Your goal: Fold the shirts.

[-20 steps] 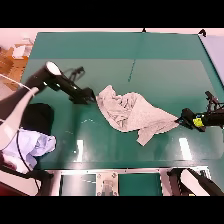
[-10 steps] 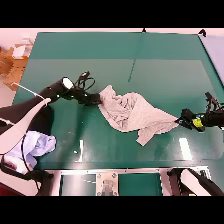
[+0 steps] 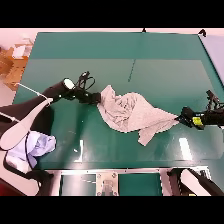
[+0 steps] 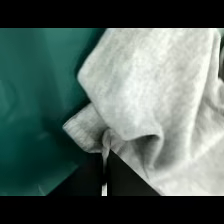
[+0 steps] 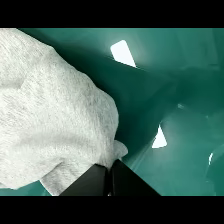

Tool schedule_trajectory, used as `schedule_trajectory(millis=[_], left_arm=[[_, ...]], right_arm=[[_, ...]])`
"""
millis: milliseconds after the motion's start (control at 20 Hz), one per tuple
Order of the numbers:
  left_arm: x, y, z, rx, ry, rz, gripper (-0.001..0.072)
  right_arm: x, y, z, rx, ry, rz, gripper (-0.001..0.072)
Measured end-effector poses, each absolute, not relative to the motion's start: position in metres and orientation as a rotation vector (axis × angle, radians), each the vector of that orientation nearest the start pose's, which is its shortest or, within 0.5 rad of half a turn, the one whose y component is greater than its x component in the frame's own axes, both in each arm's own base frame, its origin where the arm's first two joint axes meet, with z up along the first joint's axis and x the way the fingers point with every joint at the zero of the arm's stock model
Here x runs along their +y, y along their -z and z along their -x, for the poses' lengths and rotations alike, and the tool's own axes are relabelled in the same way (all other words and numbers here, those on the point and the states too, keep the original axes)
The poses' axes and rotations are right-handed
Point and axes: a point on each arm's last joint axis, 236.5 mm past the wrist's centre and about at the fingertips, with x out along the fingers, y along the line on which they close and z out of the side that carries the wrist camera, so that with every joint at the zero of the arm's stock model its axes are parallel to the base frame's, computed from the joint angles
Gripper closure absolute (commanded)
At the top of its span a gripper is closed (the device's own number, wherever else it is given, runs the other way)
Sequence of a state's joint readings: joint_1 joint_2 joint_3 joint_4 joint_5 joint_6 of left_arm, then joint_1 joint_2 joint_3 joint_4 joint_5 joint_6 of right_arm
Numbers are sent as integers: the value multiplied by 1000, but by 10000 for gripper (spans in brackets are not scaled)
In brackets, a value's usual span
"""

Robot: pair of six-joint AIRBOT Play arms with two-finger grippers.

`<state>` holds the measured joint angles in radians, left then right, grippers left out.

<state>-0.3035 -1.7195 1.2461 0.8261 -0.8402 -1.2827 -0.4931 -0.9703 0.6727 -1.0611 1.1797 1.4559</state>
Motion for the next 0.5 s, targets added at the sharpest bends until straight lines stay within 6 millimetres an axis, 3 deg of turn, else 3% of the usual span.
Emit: schedule_trajectory(millis=[50, 150, 200, 250, 400, 500], left_arm=[[-256, 70, -426, 1253, 600, 348, 689], [-247, 17, -441, 1177, 638, 325, 689], [-238, -16, -448, 1122, 646, 303, 689], [-228, -62, -457, 1029, 645, 284, 689], [-194, -204, -451, 758, 629, 193, 688], [-173, -306, -423, 542, 597, 135, 688]], right_arm=[[-24, 25, -275, 1255, 75, -748, 699], [-22, 1, -292, 1200, 39, -762, 699], [-21, -17, -301, 1163, 11, -760, 700], [-21, -42, -312, 1111, -19, -751, 699], [-20, -157, -344, 859, -115, -669, 700], [-16, -251, -348, 656, -162, -574, 699]])
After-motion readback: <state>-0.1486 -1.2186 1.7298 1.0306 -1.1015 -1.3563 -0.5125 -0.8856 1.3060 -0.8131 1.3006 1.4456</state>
